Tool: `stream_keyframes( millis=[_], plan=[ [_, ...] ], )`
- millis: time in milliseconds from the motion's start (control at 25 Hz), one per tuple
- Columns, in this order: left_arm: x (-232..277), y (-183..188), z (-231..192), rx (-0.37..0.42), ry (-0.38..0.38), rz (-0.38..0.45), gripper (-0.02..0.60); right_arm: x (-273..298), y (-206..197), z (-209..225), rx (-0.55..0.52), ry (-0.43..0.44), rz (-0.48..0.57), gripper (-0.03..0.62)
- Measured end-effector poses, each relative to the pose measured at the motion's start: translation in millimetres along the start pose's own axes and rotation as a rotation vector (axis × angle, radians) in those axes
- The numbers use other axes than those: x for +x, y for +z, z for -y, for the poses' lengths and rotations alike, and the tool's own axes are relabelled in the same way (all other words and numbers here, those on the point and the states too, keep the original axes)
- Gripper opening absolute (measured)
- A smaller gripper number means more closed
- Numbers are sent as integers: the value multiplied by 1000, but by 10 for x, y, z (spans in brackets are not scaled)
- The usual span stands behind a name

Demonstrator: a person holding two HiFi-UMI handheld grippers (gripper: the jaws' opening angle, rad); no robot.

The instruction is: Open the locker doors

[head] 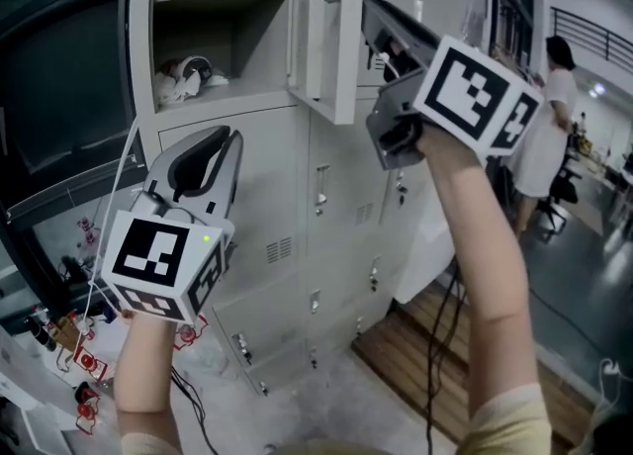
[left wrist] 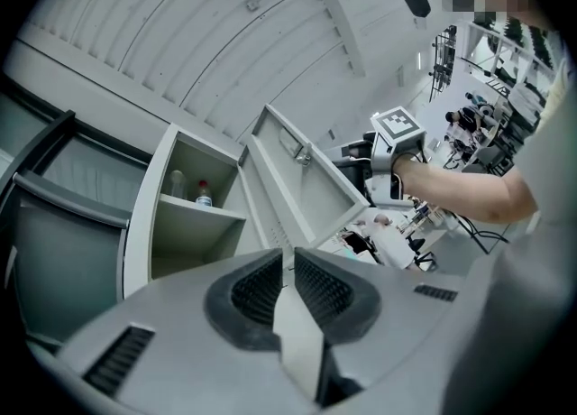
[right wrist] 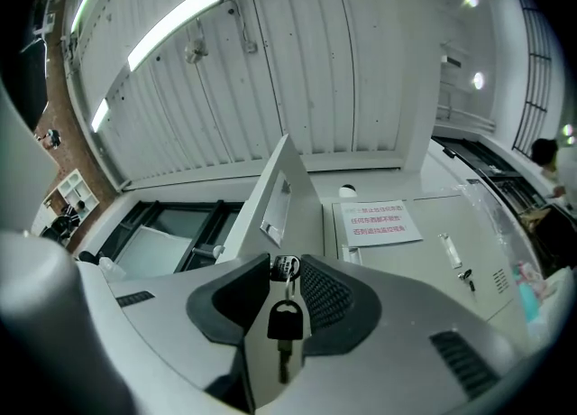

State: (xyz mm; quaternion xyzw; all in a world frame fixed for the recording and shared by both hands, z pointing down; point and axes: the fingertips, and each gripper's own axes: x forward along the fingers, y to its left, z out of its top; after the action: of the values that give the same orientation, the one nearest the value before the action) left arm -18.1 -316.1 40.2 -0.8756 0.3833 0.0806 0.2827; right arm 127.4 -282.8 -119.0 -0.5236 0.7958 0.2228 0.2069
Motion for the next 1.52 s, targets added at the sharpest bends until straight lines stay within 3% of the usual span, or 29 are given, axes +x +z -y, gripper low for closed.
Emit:
stream_keyframes(
  millis=[520,960,1080,1360,1520],
  plan=[
    [160,-12,246,-4,-26,-4,20,-302,-39,550,12,-91,10,87],
    [200,-54,349,-28,-48,6,20,-586,-221,942,-46,-198,-22,87],
    [185,-111,322,-39,-45,-2,20,-681,-354,992,-13,-207,-22,87],
    [34,-246,261,-73,-19,-16,20,-881,-542,922,-100,-216,-52,87],
    [-96,-407,187,-77,10,-41,20,-1005,-694,869,-98,-214,-63,87]
  ],
)
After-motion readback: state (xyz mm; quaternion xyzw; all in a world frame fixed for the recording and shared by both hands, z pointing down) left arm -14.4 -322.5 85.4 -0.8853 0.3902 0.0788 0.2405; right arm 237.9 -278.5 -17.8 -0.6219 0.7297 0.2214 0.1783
